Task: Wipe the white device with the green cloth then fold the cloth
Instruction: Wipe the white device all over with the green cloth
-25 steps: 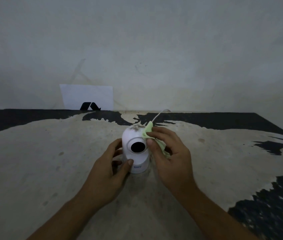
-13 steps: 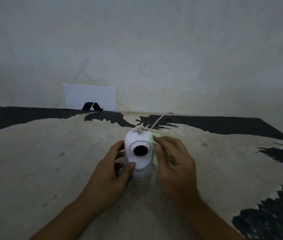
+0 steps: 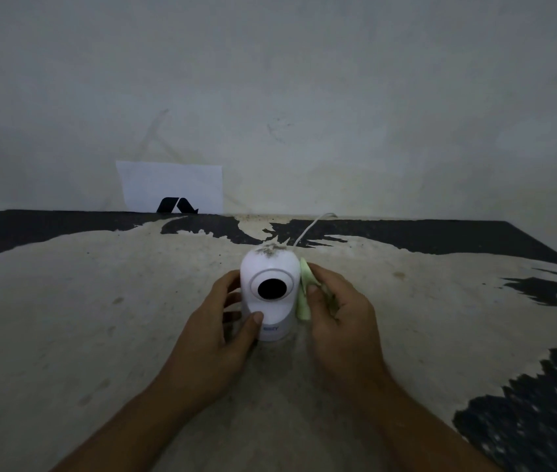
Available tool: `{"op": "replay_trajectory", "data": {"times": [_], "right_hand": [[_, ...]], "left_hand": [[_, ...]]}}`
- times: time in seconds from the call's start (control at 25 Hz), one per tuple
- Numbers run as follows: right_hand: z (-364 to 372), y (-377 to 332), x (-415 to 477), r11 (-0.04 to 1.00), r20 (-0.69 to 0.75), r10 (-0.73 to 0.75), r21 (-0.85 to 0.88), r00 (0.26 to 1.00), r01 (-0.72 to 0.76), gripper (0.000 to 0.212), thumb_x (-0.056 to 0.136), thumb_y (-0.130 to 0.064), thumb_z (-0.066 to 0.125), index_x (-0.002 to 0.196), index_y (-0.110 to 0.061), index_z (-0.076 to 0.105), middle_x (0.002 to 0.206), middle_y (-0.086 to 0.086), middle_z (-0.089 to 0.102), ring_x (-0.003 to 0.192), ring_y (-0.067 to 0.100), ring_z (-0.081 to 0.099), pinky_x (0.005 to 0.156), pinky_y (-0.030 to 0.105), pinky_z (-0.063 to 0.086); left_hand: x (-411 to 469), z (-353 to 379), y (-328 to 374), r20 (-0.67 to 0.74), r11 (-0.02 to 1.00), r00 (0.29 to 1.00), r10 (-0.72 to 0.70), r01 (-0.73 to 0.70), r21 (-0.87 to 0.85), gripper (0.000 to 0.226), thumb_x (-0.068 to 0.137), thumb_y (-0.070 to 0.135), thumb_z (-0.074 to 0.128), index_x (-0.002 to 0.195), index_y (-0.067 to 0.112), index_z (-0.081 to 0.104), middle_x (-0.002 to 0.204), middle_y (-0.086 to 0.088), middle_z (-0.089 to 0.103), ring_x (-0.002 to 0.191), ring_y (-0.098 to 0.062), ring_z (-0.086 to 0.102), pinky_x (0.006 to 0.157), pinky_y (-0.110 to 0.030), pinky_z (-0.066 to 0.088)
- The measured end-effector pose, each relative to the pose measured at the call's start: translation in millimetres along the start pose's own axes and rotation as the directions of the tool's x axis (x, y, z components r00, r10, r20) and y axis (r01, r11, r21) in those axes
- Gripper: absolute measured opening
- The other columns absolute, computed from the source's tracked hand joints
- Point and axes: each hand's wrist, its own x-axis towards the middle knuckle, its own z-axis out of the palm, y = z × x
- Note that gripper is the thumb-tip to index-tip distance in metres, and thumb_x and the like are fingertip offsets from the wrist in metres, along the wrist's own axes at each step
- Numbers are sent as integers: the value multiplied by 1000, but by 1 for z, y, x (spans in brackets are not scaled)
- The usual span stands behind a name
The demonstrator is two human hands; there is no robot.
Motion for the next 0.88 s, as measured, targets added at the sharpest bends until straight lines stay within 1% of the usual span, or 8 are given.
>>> {"op": "replay_trajectory", "data": {"times": [0.08,0.2,0.28,0.36,0.52,0.6,0.76,0.88], "right_hand": [[-3,-2,0,997,-35,-69,-19,997,69,35,93,-2,52,122,-21,55,116,-10,59,108,-10,52,94,12,44],[-6,-2,-1,960,-34,-262,-109,964,257,34,88,8,53,119,-3,61,118,8,61,113,9,55,98,17,42],[-6,-2,0,961,-29,-253,-126,967,247,34,89,9,51,121,1,59,118,16,61,113,15,54,99,20,43],[-6,-5,1,938,-4,-299,-182,954,294,30,94,1,46,122,2,57,119,20,60,114,20,54,99,24,45],[-8,-6,2,740,219,-512,-379,831,556,43,103,-22,26,128,2,51,123,25,58,117,32,51,99,35,47],[-6,-3,3,790,197,-448,-369,872,490,41,102,-19,29,129,3,50,124,25,57,117,32,51,99,35,46],[-7,5,4,957,99,-177,-215,979,194,38,91,-4,44,128,0,54,120,19,58,110,26,55,92,40,51],[-7,1,1,878,97,-356,-305,930,368,35,95,-7,41,127,2,53,121,23,57,113,29,53,96,35,49]], "left_hand": [[0,1,0,1,1000,1000,7,-7,4,54,72,61,48,119,63,21,114,42,38,102,23,44,71,-1,42],[0,1,1,10,1000,1000,14,-14,-3,50,74,59,48,116,65,21,113,42,39,103,25,42,71,2,41],[0,1,1,11,1000,1000,18,-18,2,50,75,59,49,117,64,22,114,41,40,105,24,42,72,2,41],[0,1,1,12,1000,1000,23,-23,-9,50,76,58,49,118,63,23,115,40,41,106,24,41,73,3,40],[0,0,1,17,999,1000,25,-25,-27,50,75,59,49,118,62,25,116,40,42,106,25,41,74,4,38],[0,0,1,12,999,1000,22,-22,-24,49,74,59,49,116,63,25,114,40,42,104,27,41,72,5,37],[0,0,0,9,999,1000,22,-21,-27,49,73,61,49,115,67,24,114,41,41,105,26,41,73,5,37],[1,0,1,10,1000,1000,16,-16,-21,49,72,62,49,114,68,23,113,42,41,103,28,40,71,5,38]]}}
